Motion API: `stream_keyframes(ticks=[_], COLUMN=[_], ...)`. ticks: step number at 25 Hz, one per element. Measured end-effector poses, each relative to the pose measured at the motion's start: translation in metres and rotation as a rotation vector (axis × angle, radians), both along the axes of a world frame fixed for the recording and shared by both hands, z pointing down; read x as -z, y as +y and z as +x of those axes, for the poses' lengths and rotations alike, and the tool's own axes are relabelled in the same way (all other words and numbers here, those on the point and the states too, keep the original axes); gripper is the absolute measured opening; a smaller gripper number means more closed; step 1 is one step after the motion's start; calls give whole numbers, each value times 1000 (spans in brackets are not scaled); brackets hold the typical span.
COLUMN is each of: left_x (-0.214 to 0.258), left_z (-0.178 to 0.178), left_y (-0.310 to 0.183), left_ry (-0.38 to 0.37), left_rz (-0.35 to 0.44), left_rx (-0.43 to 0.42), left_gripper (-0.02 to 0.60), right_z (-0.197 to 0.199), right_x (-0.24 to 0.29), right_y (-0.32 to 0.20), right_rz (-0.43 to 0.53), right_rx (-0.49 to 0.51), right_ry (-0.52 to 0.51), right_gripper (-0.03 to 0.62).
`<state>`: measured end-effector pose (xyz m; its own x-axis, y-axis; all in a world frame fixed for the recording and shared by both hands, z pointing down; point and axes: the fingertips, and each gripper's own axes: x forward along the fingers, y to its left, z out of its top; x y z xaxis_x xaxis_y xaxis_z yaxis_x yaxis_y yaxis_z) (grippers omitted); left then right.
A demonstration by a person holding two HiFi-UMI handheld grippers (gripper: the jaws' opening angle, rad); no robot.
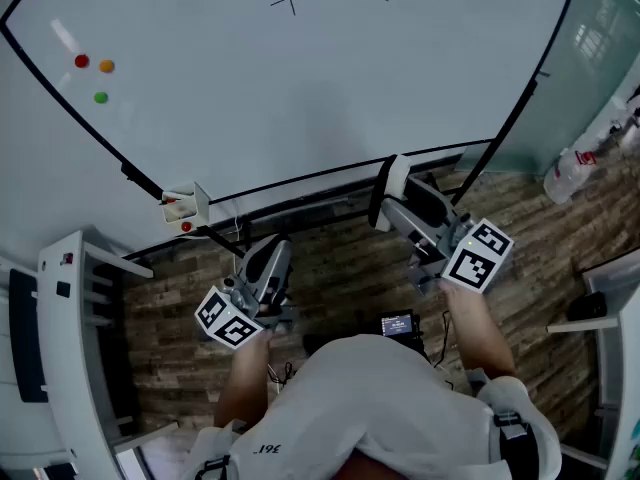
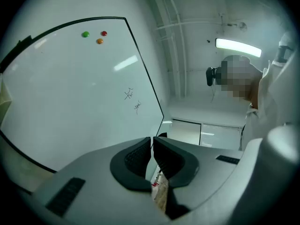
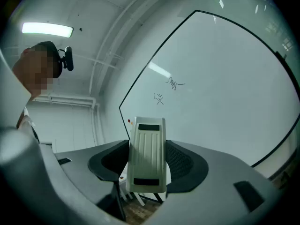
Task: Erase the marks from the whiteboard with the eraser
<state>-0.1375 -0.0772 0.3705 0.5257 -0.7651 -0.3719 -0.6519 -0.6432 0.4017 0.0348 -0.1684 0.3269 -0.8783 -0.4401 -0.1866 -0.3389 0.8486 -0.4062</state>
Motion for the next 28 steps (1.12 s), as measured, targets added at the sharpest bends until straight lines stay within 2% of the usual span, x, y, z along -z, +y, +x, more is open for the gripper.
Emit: stream_keyframes(ticks=[5,10,13,22,28], left_x=[-6,-13,-15,-7,7], left_z=[22,40,43,0,-43], left_y=[-5,-14,-22,-27,-34], left_ry=[9,4,8,-6,-37], left_rz=[-17,-37,-46,-30,-11], left_rx=[-3,29,46,53,66], left_gripper=[12,12,12,12,12], right_z=[16,23,21,-28,-76], right_x=[0,-2,-4,14,27], right_y=[-6,-19,-31,-40,-46], right_rz=[7,23,39,92,170], right_rx=[7,60,57,17,-17], right_ry=[9,31,63,65,123], right_gripper=[264,264,264,262,261])
